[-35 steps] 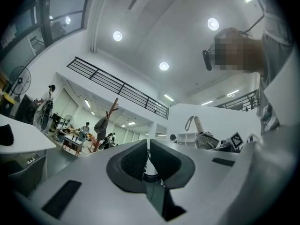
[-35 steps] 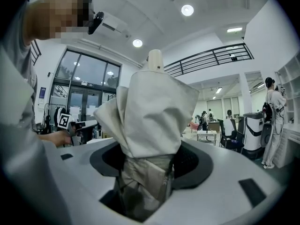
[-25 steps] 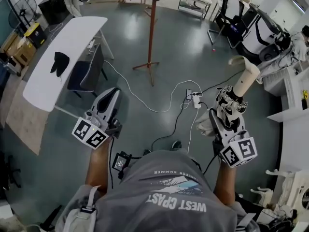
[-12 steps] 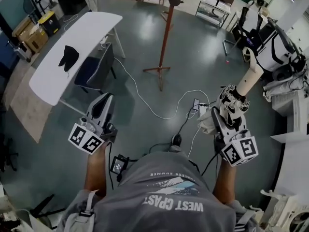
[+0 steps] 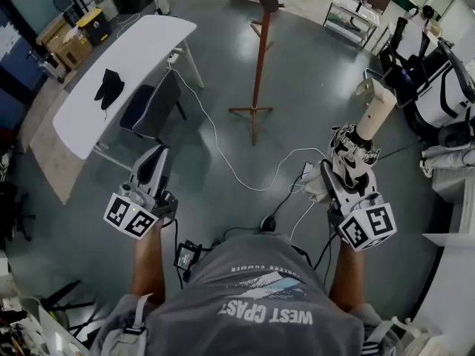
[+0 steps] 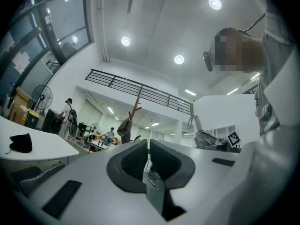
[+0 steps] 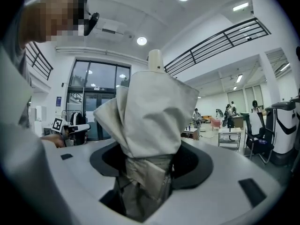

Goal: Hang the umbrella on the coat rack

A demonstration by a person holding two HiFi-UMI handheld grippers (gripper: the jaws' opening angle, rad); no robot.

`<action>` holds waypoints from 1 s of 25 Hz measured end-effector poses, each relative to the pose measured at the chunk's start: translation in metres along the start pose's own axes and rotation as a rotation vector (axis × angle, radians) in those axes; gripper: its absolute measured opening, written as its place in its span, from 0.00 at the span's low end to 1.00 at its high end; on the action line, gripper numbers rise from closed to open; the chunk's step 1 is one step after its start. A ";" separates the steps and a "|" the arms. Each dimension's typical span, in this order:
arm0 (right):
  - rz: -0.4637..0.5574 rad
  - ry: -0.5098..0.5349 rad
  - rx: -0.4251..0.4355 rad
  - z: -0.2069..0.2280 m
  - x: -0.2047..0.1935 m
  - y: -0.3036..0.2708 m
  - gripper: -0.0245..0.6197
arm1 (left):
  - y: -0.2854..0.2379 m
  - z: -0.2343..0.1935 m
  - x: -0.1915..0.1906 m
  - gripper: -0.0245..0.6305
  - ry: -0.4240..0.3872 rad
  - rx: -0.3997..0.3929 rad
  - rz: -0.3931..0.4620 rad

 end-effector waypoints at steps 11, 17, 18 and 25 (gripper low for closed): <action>-0.036 0.000 0.142 0.107 0.007 -0.033 0.49 | -0.081 0.056 -0.026 0.08 -0.046 0.088 -0.012; -0.034 -0.011 0.173 0.134 0.010 -0.034 0.49 | -0.123 0.084 -0.025 0.08 -0.073 0.043 -0.030; -0.032 -0.012 0.188 0.128 0.011 -0.038 0.49 | -0.122 0.083 -0.019 0.08 -0.080 0.044 -0.027; -0.029 0.003 0.250 0.119 0.019 -0.064 0.49 | -0.118 0.081 -0.010 0.08 -0.093 0.067 -0.050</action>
Point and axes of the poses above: the fingertips, and each gripper's own axes: y backward along the fingers, z to its right, x out of its top, the point moved 5 cm from there along y, backward along the fingers, and after that the axes turned 6 degrees about -y, right-handed, at the moved point
